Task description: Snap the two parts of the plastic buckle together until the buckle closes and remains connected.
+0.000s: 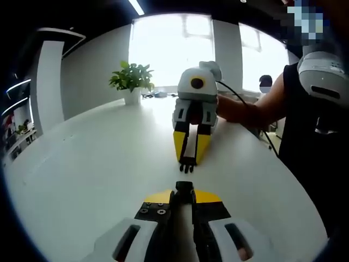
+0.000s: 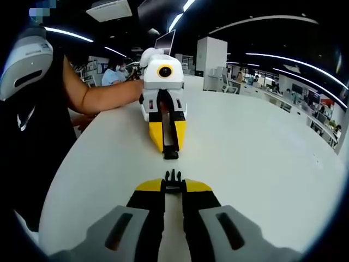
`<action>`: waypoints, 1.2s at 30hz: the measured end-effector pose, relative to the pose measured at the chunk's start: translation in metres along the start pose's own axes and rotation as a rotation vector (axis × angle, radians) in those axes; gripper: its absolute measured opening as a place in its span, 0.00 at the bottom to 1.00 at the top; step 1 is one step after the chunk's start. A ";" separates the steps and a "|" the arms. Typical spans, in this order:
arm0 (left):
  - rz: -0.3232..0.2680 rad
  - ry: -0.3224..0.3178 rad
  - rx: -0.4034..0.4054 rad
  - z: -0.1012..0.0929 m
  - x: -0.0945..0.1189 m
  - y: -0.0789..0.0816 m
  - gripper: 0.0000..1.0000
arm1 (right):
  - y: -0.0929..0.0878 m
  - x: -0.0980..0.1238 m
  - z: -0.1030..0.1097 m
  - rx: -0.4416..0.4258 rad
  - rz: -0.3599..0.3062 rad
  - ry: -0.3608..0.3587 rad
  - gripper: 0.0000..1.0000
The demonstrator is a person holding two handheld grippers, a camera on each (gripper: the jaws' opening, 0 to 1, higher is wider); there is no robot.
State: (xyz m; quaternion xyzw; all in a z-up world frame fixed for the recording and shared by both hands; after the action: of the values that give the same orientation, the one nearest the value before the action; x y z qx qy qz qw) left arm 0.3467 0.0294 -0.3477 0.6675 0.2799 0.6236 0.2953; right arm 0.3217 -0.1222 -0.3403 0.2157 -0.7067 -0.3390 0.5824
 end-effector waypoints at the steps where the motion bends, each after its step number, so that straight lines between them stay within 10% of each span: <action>1: 0.000 0.001 -0.003 0.000 0.000 0.000 0.09 | 0.000 0.000 0.000 0.001 -0.001 -0.001 0.11; 36: -0.009 -0.020 0.005 -0.006 -0.006 0.004 0.09 | 0.005 -0.006 0.002 0.010 -0.015 0.010 0.11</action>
State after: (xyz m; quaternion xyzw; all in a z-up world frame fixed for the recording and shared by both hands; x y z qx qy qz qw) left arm 0.3399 0.0222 -0.3481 0.6731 0.2817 0.6149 0.2991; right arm 0.3214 -0.1141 -0.3410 0.2255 -0.7038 -0.3390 0.5821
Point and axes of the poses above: the point that each gripper's makers call its tool centre point, and the gripper's own axes: x roughly backward along the fingers, z roughly to its left, y roughly out of its top, the point moved 6 cm from there along x, roughly backward along the fingers, and after that the axes turned 14 degrees about z, right-handed, at the moved point
